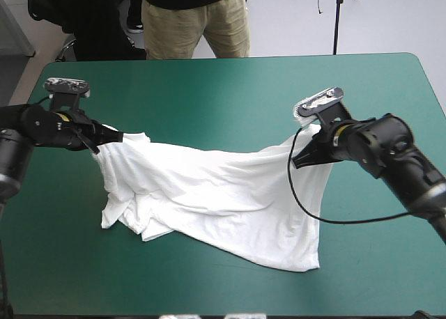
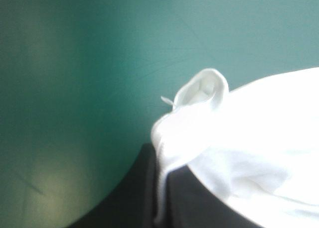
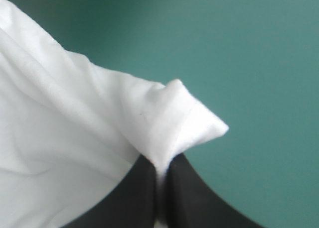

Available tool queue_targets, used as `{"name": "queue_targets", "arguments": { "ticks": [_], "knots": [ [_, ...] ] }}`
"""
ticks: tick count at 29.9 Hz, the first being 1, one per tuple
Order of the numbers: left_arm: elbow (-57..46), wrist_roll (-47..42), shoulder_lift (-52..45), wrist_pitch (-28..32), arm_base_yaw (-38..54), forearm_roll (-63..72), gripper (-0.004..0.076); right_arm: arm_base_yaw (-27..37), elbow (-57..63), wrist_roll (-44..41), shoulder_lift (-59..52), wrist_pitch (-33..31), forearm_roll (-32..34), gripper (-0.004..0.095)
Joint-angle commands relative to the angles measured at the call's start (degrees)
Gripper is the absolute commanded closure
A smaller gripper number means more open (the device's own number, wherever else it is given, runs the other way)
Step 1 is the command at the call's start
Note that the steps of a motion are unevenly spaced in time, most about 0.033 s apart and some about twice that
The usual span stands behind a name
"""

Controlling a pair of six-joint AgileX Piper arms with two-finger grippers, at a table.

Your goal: Fold the cloth

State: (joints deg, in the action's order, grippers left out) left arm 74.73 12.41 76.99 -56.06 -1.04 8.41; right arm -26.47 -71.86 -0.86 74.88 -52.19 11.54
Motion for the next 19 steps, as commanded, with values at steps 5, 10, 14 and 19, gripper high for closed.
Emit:
{"name": "queue_targets", "arguments": {
  "ticks": [5,10,14,19],
  "knots": [
    [-0.1,-0.3,9.1,24.9,-0.1,1.6,0.0741,1.0,-0.8,-13.2,9.0,19.0,19.8,0.0926],
    [-0.1,-0.3,13.7,33.4,-0.1,4.5,0.0741,6.2,-3.3,-14.0,14.3,22.9,19.0,0.0925],
    [-0.1,0.0,17.5,36.7,-0.1,6.1,0.0741,10.4,-5.0,-7.8,17.5,24.0,11.7,0.0925],
    [-0.1,3.1,21.1,37.3,-0.1,6.3,0.0712,14.2,-8.3,6.5,20.4,23.4,-7.5,0.0887]
  ]
}}
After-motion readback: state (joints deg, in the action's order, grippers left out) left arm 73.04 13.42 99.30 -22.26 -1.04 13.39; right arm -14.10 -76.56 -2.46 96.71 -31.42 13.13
